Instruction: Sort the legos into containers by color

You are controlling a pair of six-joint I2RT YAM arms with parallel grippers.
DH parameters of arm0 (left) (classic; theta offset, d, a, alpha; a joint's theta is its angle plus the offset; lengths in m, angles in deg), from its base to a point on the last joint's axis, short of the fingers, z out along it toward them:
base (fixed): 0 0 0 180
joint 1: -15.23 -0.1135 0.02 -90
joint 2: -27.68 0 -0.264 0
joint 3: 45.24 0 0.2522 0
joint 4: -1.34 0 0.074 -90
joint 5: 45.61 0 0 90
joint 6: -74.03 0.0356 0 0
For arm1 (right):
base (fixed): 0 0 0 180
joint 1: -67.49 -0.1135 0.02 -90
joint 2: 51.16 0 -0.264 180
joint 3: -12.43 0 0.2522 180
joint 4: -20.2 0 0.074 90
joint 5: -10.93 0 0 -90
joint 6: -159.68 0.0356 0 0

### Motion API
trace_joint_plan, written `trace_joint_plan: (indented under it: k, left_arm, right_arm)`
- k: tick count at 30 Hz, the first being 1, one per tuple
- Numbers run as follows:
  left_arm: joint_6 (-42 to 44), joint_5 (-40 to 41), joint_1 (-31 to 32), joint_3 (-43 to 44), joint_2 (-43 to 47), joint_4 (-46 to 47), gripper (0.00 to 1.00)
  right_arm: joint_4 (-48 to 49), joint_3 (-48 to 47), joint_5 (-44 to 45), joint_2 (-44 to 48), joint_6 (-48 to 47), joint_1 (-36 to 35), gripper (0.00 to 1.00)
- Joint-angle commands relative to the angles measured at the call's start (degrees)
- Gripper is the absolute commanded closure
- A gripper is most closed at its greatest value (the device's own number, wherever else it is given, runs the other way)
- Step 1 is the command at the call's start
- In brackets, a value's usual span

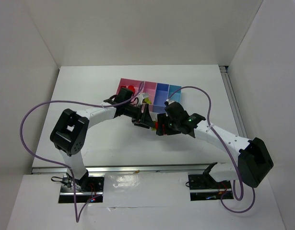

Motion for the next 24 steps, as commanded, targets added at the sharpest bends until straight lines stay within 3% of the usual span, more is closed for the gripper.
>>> trace_joint_plan:
  k: [1, 5, 11, 18, 24]
  left_arm:
    - [-1.1, -1.88, 0.18, -0.21, -1.0, 4.37, 0.33]
    - [-1.81, -3.54, 0.18, -0.21, -2.14, 6.49, 0.54]
    - [-1.29, -4.17, 0.18, 0.41, -3.19, 7.02, 0.54]
    - [-1.29, -3.03, 0.71, 1.46, -5.12, 6.49, 0.43]
    - [-0.67, -3.02, 0.71, 2.08, -5.65, 5.7, 0.43]
  right_arm:
    - [3.09, -2.6, -0.82, 1.77, -0.63, 0.31, 0.41]
    - [3.62, -2.61, -0.82, 1.77, -0.63, 0.31, 0.41]
    - [4.14, -3.13, -1.88, 2.3, -0.63, 0.31, 0.41]
    - [4.67, -2.52, -2.4, 2.3, -0.1, 0.31, 0.41]
    - [4.67, -3.04, -2.4, 2.3, -0.1, 0.31, 0.41]
